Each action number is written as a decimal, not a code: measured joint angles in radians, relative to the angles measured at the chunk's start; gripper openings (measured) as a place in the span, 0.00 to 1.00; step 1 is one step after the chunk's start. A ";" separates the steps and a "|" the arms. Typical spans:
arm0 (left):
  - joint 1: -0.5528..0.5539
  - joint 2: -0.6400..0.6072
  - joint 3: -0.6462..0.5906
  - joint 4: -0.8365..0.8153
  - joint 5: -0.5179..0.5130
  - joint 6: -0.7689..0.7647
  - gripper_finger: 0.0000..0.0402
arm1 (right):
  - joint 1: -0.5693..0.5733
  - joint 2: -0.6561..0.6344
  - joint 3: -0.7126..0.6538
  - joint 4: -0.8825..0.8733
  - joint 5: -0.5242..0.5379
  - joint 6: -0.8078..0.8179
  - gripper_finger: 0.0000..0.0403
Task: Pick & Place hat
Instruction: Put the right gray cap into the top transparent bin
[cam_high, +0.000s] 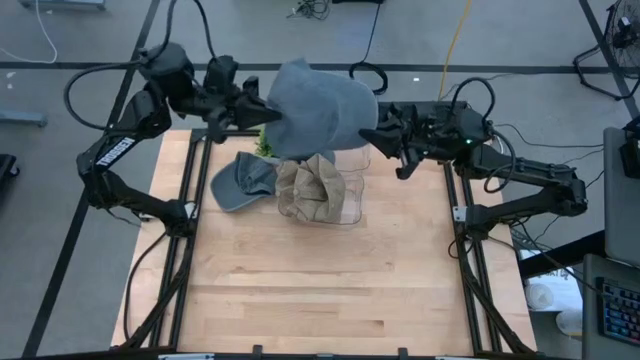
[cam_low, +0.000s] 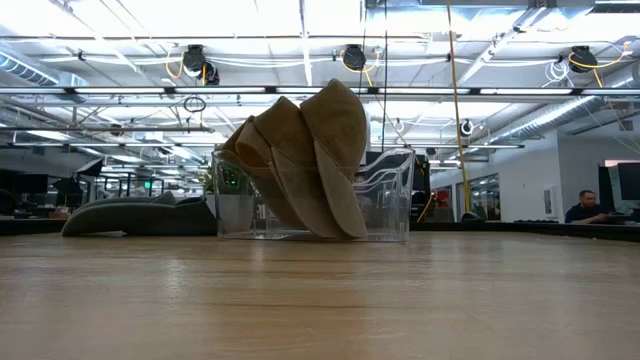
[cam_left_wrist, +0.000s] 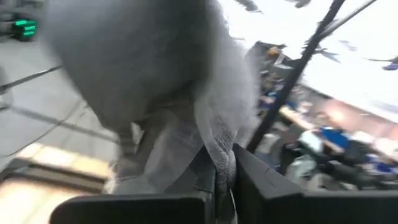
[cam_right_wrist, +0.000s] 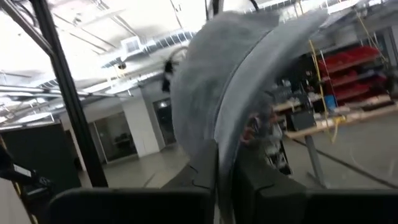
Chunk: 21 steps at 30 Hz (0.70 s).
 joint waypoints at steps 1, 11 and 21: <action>0.000 0.000 0.000 0.026 0.021 -0.014 0.06 | -0.004 0.000 0.000 -0.019 0.002 0.005 0.07; 0.109 -0.073 0.000 0.074 0.172 -0.073 0.06 | -0.014 -0.003 0.000 -0.234 0.015 -0.170 0.31; 0.317 -0.141 0.000 -0.062 0.352 0.009 0.06 | -0.014 -0.003 0.000 -0.281 0.209 -0.178 0.33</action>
